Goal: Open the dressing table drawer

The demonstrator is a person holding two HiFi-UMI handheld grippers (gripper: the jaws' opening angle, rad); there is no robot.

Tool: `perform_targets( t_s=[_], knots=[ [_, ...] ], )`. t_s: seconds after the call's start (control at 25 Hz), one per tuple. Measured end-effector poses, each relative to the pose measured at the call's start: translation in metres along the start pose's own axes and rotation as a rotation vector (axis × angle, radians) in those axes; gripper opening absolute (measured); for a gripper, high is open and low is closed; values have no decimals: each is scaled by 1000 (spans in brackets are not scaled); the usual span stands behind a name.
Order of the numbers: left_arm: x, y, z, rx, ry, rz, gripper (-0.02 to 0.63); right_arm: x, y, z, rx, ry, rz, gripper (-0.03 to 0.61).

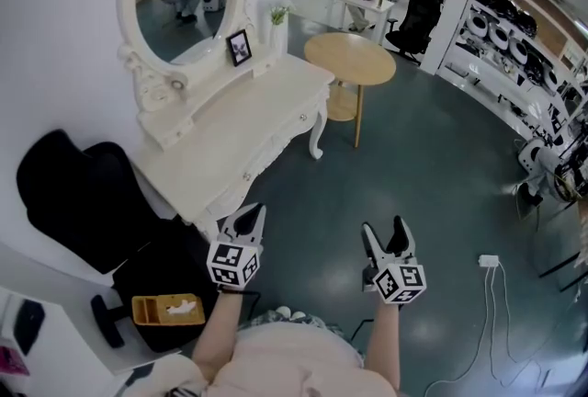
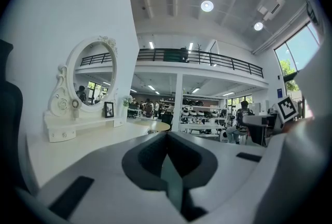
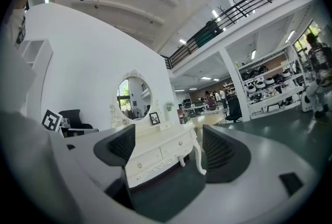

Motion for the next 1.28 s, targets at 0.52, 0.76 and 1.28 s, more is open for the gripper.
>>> perform_targets(
  t_s=[0.52, 0.76, 1.28],
  knots=[
    [-16, 20, 2, -13, -19, -42, 28, -9, 11, 0, -8, -2, -38, 416],
    [-24, 28, -6, -22, -12, -59, 28, -6, 19, -11, -12, 5, -53, 416],
    [-44, 53, -16, -40, -15, -44, 28, -1, 56, -27, -29, 23, -22, 416]
  ],
)
Point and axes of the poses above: the fingertips, and each gripper's own axes: y forward along the fingers, x to its right, z out of its top, the point moved 5 cm from there along -y, backward along the fingers, and after that the axes turned 12 degrees about x, right-handed, at the moved point
